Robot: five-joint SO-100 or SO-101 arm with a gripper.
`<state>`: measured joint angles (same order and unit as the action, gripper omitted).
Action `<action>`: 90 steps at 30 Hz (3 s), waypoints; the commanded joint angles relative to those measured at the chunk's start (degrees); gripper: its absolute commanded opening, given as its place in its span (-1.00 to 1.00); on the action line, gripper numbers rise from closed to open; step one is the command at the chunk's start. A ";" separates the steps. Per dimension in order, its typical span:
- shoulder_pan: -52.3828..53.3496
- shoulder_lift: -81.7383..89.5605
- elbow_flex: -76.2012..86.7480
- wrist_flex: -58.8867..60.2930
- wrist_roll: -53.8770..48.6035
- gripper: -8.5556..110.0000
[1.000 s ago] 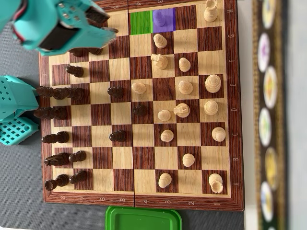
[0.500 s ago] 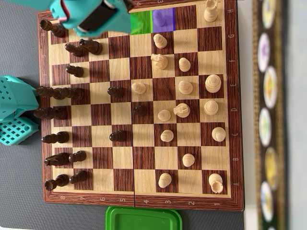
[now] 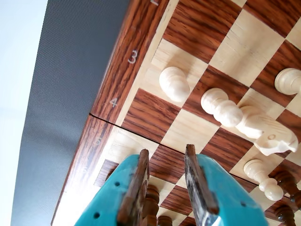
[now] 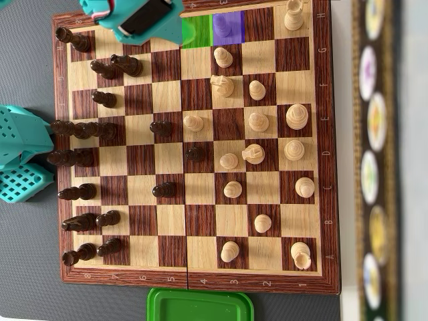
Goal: Play chess
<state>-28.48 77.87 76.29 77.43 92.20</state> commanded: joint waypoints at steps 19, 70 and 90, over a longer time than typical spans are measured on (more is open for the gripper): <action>-0.26 -9.32 -14.06 0.44 -0.35 -0.56; 2.29 -17.49 -18.90 0.44 -3.96 -0.67; 1.85 -16.79 -18.98 0.44 -3.96 -0.77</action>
<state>-26.72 59.77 59.50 77.70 88.59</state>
